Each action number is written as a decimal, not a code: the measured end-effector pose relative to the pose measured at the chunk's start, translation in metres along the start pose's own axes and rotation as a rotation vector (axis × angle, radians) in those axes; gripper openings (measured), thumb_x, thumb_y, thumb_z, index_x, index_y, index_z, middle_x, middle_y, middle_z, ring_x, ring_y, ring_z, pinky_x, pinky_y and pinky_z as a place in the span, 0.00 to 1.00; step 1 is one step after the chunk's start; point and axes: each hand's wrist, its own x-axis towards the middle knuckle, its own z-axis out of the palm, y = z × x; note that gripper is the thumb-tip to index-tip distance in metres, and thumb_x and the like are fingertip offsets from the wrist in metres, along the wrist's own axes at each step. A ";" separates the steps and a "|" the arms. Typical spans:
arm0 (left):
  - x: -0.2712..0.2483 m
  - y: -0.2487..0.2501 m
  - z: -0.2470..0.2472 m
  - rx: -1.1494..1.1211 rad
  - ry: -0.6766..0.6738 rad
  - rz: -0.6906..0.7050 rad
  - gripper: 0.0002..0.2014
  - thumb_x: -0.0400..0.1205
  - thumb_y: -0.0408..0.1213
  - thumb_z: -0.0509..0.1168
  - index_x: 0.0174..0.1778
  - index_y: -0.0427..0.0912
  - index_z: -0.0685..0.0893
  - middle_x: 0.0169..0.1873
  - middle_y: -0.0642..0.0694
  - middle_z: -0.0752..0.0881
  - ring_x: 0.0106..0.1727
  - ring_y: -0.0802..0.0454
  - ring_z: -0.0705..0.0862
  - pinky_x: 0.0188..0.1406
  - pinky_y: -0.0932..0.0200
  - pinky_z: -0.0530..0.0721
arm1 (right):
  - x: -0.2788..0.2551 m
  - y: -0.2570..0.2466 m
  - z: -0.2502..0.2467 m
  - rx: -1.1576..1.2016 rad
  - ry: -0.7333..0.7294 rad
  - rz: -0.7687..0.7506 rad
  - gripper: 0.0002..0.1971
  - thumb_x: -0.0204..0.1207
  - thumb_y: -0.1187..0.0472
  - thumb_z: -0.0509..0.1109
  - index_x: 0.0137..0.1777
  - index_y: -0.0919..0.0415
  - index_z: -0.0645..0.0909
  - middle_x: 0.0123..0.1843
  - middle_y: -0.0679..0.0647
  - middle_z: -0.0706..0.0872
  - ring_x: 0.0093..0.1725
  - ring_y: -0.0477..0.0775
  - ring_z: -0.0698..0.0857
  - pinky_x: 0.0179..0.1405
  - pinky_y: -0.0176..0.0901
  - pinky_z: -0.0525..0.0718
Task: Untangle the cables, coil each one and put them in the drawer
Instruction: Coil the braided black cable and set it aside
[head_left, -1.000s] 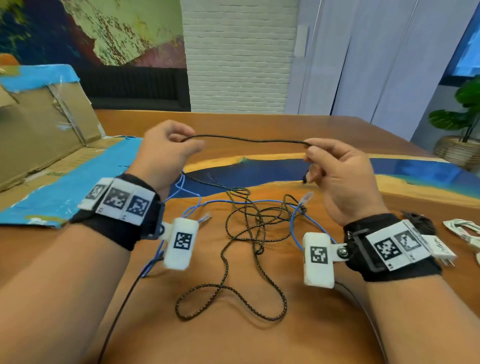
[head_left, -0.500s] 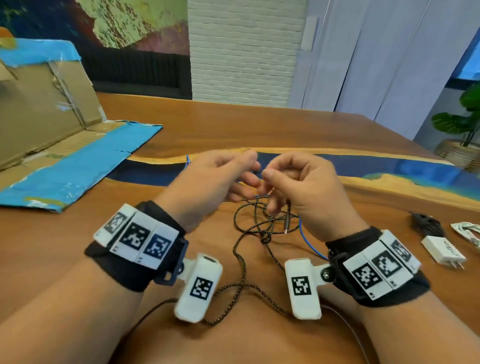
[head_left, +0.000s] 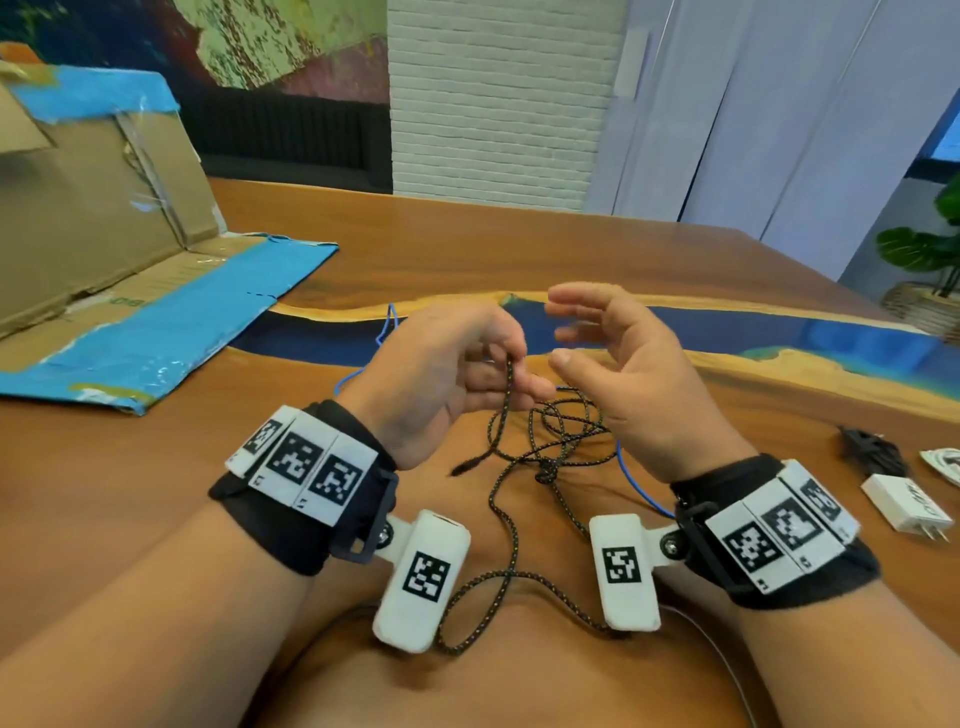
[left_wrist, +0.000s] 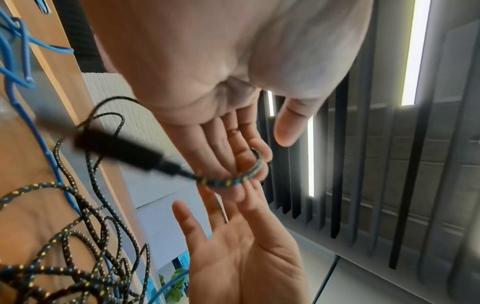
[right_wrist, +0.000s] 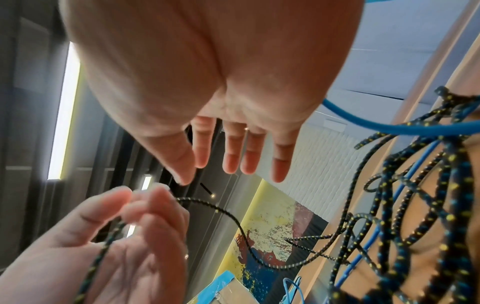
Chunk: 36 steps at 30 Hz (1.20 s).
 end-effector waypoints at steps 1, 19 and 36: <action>-0.002 -0.001 0.001 0.014 -0.068 0.008 0.02 0.74 0.31 0.63 0.38 0.37 0.80 0.31 0.37 0.83 0.40 0.37 0.91 0.40 0.52 0.90 | -0.001 -0.003 0.000 -0.008 -0.073 -0.020 0.23 0.82 0.66 0.73 0.71 0.41 0.79 0.71 0.40 0.83 0.72 0.41 0.81 0.67 0.43 0.84; 0.001 0.017 -0.013 -0.122 -0.062 0.053 0.16 0.87 0.39 0.55 0.42 0.40 0.86 0.21 0.54 0.60 0.20 0.57 0.55 0.20 0.58 0.54 | 0.000 -0.004 -0.013 0.281 -0.062 0.164 0.11 0.86 0.66 0.67 0.60 0.59 0.90 0.34 0.54 0.83 0.22 0.54 0.70 0.17 0.42 0.76; -0.002 0.001 -0.003 0.364 -0.113 -0.131 0.20 0.92 0.37 0.53 0.46 0.35 0.89 0.23 0.45 0.60 0.20 0.50 0.58 0.31 0.53 0.74 | -0.003 -0.011 -0.010 0.180 -0.111 0.116 0.13 0.80 0.51 0.75 0.35 0.55 0.87 0.23 0.47 0.74 0.20 0.47 0.64 0.20 0.38 0.63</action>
